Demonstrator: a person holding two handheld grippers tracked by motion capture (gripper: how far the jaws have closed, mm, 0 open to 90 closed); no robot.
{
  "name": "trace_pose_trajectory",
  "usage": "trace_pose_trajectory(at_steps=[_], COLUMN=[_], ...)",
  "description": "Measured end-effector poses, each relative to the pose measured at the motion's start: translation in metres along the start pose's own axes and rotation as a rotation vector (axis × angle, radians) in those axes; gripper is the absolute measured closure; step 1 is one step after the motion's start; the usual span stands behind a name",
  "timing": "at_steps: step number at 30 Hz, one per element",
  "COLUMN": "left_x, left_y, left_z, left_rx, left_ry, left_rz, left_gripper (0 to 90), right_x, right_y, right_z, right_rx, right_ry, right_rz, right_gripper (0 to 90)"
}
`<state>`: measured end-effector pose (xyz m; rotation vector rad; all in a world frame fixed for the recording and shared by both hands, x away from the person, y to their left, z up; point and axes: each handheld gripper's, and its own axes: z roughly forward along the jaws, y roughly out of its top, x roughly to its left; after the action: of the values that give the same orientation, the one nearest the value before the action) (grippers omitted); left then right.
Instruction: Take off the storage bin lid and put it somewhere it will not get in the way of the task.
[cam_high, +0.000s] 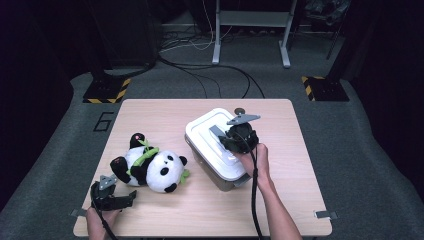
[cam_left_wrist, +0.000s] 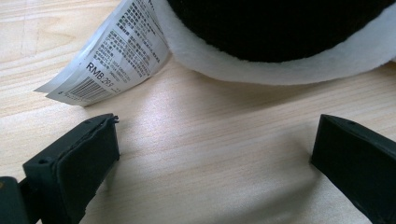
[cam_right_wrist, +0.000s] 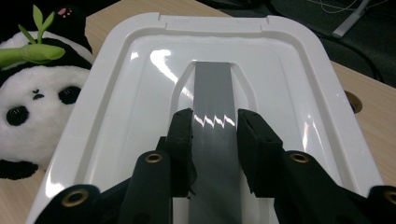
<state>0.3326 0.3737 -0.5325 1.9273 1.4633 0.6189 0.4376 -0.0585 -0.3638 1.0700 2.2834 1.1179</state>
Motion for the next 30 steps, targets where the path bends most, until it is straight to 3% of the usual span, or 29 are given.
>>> trace_pose_trajectory(at_steps=[14, 30], left_x=[0.000, 0.000], left_y=[0.000, 0.000], left_z=[0.000, 0.000], left_rx=[0.000, 0.000], left_ry=[0.000, 0.000], left_rz=[0.000, 0.000], left_gripper=[0.1, 0.0], right_x=[-0.017, -0.045], right_y=[-0.001, -0.014], right_z=[-0.026, -0.051], right_rx=[-0.042, -0.060], right_ry=[-0.049, -0.113], right_rz=[0.016, 0.072], right_gripper=[66.9, 66.9])
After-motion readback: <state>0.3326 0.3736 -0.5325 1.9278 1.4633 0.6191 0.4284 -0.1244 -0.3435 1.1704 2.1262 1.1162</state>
